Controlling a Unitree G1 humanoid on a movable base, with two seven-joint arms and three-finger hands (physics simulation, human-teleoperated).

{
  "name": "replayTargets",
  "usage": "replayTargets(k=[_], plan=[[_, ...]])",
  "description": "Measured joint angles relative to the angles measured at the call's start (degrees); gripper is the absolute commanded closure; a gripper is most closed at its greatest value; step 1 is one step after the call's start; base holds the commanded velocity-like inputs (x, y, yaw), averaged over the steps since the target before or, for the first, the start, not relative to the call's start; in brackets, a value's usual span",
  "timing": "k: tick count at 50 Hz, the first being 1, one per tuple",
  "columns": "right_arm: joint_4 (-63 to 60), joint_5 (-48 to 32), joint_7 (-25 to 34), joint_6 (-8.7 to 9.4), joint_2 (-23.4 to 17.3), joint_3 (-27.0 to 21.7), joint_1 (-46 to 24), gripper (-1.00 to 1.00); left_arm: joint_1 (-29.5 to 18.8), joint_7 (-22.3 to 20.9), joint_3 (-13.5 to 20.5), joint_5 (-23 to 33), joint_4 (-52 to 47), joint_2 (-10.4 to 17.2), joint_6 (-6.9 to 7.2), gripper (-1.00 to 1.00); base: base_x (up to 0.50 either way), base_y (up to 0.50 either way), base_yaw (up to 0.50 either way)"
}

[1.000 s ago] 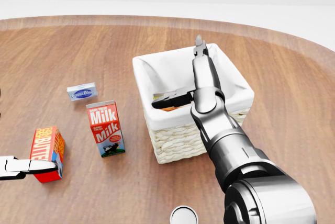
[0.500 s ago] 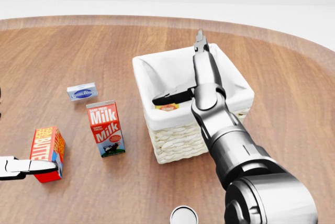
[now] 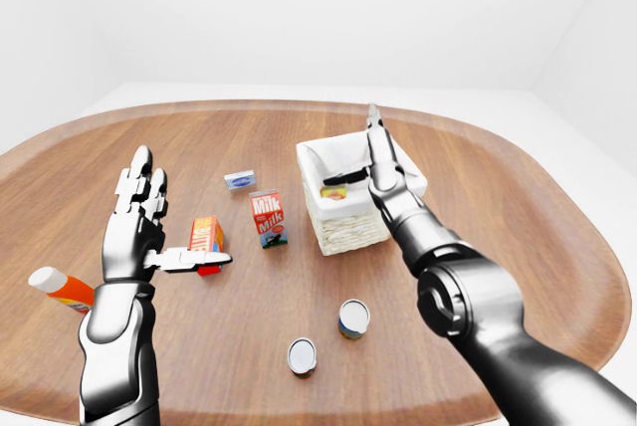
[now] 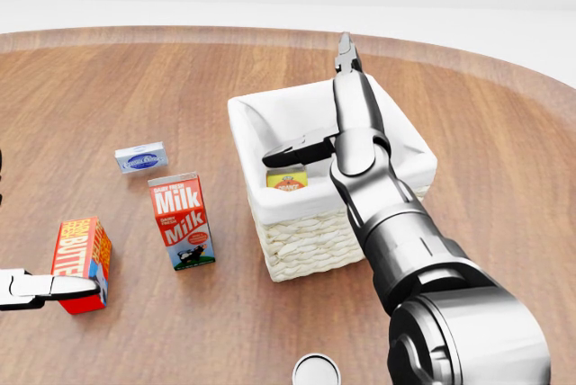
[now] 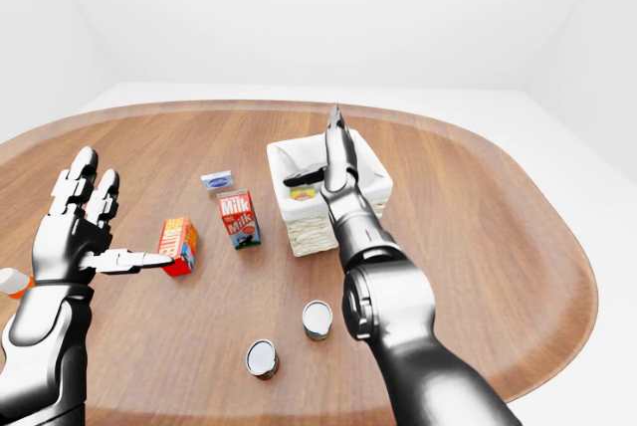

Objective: Pick up the orange juice, and put it in the basket.

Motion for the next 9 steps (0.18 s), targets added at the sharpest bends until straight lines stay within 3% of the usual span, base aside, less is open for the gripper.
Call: replayTargets(k=[9], plan=[[-0.04,0.16,0.00,0.00,-0.29,0.21,-1.03,-1.00,-0.07,-0.02,0.02,0.00,0.12,0.04,0.00,-1.00,0.00,0.00,0.00]])
